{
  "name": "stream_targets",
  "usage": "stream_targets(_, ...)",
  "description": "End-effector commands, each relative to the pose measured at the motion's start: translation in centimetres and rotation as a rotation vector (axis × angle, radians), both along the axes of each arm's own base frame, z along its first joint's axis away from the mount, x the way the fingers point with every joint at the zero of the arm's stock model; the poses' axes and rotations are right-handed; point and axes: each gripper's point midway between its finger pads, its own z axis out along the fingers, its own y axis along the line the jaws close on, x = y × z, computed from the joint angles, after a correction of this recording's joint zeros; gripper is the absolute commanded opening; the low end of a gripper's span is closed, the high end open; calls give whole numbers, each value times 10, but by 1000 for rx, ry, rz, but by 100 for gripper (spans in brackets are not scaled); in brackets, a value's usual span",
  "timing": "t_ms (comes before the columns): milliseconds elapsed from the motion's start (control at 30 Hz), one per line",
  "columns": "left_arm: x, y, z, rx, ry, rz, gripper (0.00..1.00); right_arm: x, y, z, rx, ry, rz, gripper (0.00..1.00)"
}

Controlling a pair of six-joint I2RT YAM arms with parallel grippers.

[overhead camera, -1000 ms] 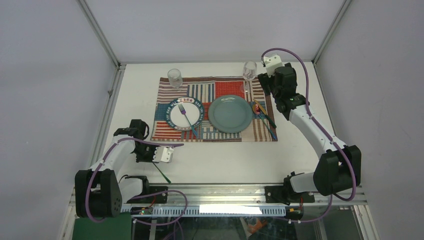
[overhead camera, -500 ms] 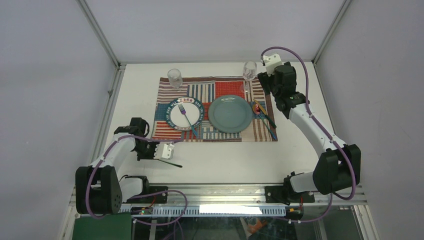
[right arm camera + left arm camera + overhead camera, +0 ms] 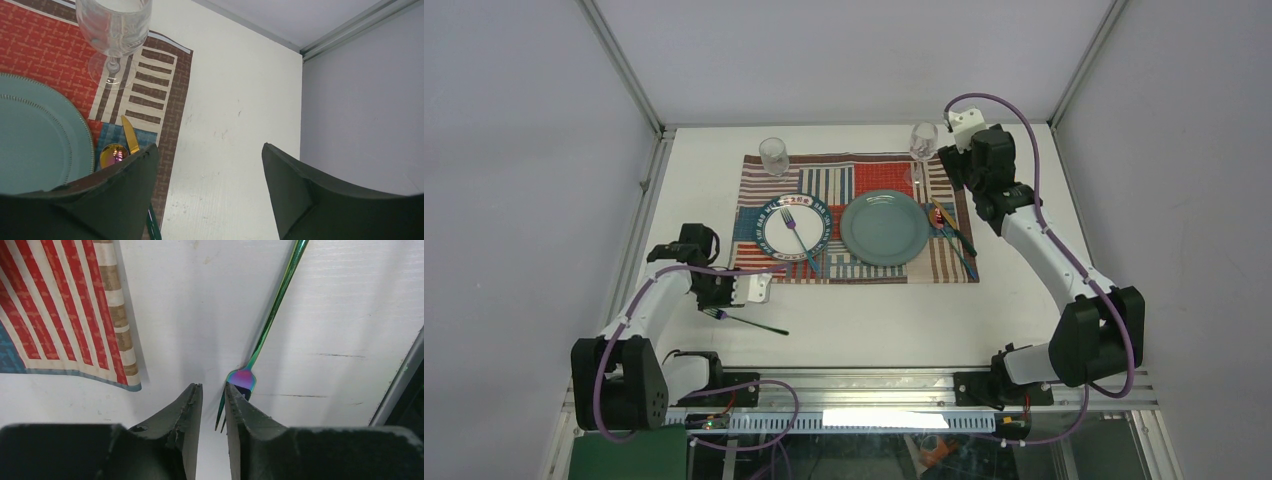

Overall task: Set the dinner table for one person
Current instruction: Pick up the fork at the center of the board.

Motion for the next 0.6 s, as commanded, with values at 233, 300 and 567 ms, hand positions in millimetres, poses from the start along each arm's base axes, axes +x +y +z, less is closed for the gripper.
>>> stream_targets(233,-19,-12,-6,-48,22,-86,48,8,4,34,38,-77,9,79)
stream_targets(300,-23,-14,-9,-56,30,-106,47,9,4,31,36,-71,8,79)
stream_targets(567,-22,-32,-8,-104,52,-150,49,13,3,23,24,-47,1,79)
